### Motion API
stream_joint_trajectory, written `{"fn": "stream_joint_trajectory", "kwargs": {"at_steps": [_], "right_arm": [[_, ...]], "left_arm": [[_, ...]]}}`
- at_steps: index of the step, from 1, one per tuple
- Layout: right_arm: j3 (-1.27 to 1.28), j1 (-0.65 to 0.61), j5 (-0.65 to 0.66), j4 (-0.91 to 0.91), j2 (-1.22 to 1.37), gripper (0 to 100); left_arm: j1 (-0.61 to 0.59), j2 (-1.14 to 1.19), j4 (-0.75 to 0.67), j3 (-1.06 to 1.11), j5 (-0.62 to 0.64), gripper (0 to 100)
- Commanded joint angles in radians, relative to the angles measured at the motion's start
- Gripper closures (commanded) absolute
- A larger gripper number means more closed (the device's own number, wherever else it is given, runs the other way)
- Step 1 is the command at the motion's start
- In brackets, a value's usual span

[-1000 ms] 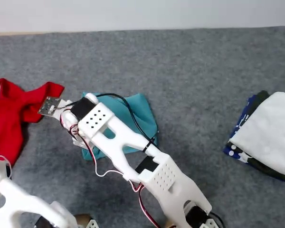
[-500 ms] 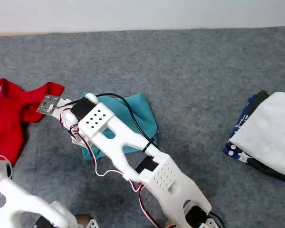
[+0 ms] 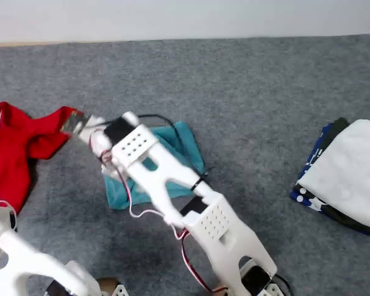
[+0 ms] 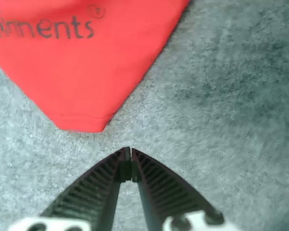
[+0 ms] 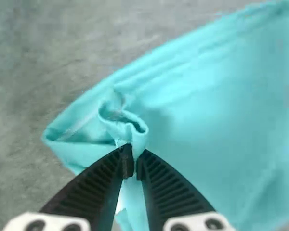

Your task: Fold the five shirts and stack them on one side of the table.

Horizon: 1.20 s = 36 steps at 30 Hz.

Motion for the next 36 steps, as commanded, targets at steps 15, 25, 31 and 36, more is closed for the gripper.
{"fn": "stream_joint_trajectory", "kwargs": {"at_steps": [15, 25, 31, 36], "right_arm": [[-0.442, 0.137, 0.058, 0.171, -0.105, 98.8], [-0.46, 0.225, 0.058, 0.171, -0.094, 98.8], [-0.46, 0.269, 0.055, 0.171, -0.093, 98.8], [-0.46, 0.297, 0.052, 0.17, -0.093, 98.8]], "left_arm": [[0.486, -0.028, 0.221, -0.154, 0.061, 99], [0.614, -0.026, 0.23, -0.153, 0.097, 99], [0.796, -0.018, 0.153, -0.151, 0.121, 99], [0.908, -0.017, 0.009, -0.128, 0.259, 99]]}}
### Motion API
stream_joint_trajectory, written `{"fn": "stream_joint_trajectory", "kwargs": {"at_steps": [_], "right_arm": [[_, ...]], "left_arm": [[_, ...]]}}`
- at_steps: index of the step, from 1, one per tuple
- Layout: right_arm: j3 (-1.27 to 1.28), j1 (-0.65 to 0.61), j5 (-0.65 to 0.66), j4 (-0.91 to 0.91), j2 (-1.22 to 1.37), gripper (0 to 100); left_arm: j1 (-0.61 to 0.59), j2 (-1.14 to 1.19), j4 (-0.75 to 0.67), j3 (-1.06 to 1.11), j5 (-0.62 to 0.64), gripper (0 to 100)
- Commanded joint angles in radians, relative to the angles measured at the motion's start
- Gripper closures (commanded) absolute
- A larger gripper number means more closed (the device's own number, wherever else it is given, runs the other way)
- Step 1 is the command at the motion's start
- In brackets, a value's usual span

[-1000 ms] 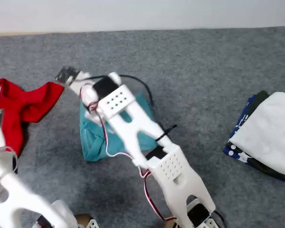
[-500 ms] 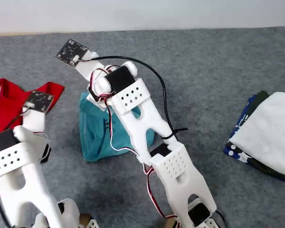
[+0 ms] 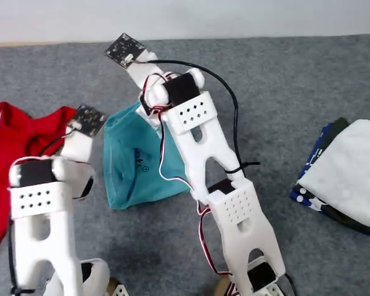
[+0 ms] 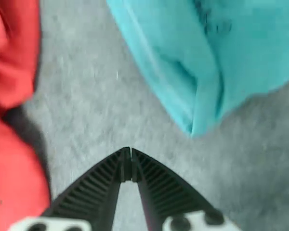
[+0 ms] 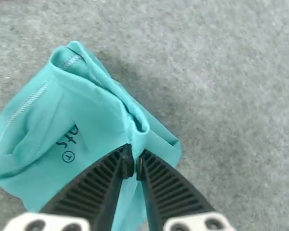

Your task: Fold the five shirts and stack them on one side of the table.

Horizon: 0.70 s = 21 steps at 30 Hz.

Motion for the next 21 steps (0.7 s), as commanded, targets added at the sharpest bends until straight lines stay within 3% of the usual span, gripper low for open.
{"fn": "stream_joint_trajectory", "kwargs": {"at_steps": [1, 9, 16, 21], "right_arm": [[-0.044, 0.035, 0.003, 0.038, -0.07, 98.8], [-0.051, 0.073, -0.041, 0.038, -0.022, 98.8], [-0.052, 0.073, -0.063, 0.035, -0.019, 98.8], [-0.049, 0.068, -0.061, 0.031, -0.019, 98.8]], "left_arm": [[0.097, -0.017, -0.109, 0.016, 0.089, 99], [0.249, -0.017, -0.328, 0.177, 0.362, 99], [0.252, -0.017, -0.379, 0.197, 0.506, 99], [0.249, -0.017, -0.497, 0.289, 0.586, 99]]}}
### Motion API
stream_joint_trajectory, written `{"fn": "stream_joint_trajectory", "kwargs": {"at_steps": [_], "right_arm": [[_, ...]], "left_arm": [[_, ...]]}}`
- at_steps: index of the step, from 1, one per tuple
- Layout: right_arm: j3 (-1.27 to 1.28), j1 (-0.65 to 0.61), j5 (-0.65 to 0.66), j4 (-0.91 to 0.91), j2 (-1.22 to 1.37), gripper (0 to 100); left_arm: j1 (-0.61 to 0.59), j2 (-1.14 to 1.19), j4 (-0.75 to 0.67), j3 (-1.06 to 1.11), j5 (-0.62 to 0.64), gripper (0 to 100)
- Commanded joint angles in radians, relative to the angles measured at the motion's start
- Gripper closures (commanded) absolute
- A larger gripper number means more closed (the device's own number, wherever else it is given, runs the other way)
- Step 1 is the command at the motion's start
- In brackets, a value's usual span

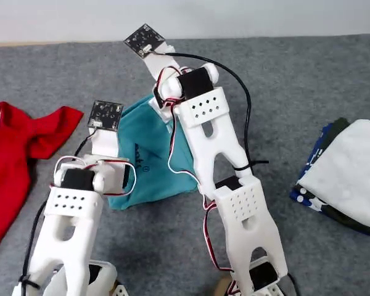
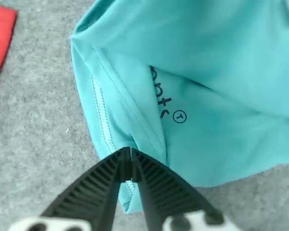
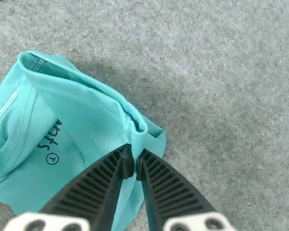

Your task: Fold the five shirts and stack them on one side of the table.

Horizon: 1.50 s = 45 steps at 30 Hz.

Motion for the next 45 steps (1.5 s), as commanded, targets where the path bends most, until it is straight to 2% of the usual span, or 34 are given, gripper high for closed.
{"fn": "stream_joint_trajectory", "kwargs": {"at_steps": [1, 9, 13, 18, 26, 32, 38, 45], "right_arm": [[-0.049, 0.007, -0.012, 0.03, -0.019, 98.8], [-0.046, 0.007, -0.012, 0.03, -0.018, 98.8], [-0.046, 0.005, -0.012, 0.03, -0.018, 98.8], [-0.052, 0.004, -0.012, 0.031, -0.027, 98.8], [-0.052, 0.004, -0.011, 0.033, -0.028, 98.8], [-0.052, 0.007, -0.008, 0.033, -0.028, 98.8], [-0.052, 0.005, -0.006, 0.03, -0.028, 98.8], [-0.054, -0.005, -0.006, 0.03, -0.03, 98.8]], "left_arm": [[0.005, -0.017, -0.092, 0.044, 0.081, 99], [0.014, -0.017, -0.129, 0.045, 0.117, 99], [0.075, 0.011, -0.153, 0.047, 0.117, 99], [0.077, 0.19, -0.229, -0.001, 0.118, 99], [0.074, 0.448, -0.212, -0.16, 0.164, 99], [-0.055, 0.508, -0.176, -0.202, 0.155, 99], [-0.207, 0.5, -0.11, -0.259, 0.057, 99], [-0.224, 0.499, 0.032, -0.404, 0.054, 99]]}}
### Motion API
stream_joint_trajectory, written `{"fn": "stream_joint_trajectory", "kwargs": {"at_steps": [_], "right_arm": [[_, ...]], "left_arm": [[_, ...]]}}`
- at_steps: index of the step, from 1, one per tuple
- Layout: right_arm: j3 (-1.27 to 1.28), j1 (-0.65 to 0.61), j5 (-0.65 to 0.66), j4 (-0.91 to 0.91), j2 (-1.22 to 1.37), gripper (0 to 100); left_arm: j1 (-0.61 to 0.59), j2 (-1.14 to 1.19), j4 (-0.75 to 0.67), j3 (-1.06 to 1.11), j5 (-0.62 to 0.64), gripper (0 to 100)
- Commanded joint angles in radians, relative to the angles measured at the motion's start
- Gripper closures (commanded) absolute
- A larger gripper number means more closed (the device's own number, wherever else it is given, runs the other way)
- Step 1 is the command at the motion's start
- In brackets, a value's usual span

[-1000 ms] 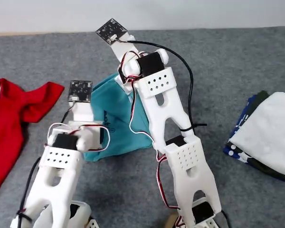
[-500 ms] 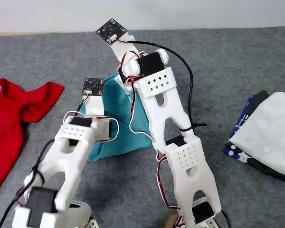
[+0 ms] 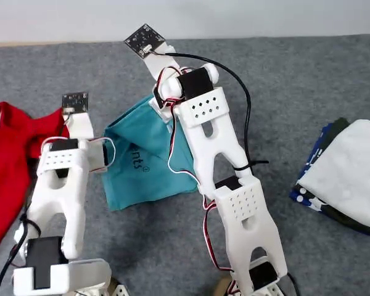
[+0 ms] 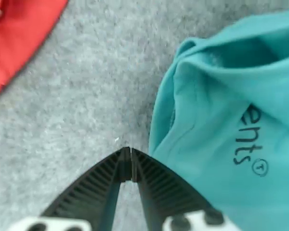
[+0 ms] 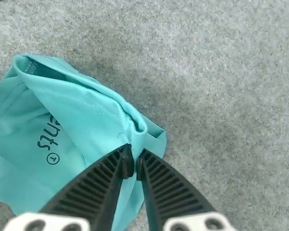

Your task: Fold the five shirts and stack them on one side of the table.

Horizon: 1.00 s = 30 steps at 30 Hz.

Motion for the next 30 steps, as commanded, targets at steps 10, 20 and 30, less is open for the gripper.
{"fn": "stream_joint_trajectory", "kwargs": {"at_steps": [10, 20, 30], "right_arm": [[-0.13, -0.039, -0.008, 0.033, -0.03, 98.8], [-0.132, -0.07, -0.006, 0.038, -0.03, 98.8], [-0.066, -0.133, -0.005, 0.041, -0.03, 98.8]], "left_arm": [[0.106, 0.0, 0.112, -0.223, 0.112, 99], [0.035, 0.041, -0.097, -0.094, 0.123, 99], [-0.212, -0.133, 0.009, -0.114, -0.002, 99]]}}
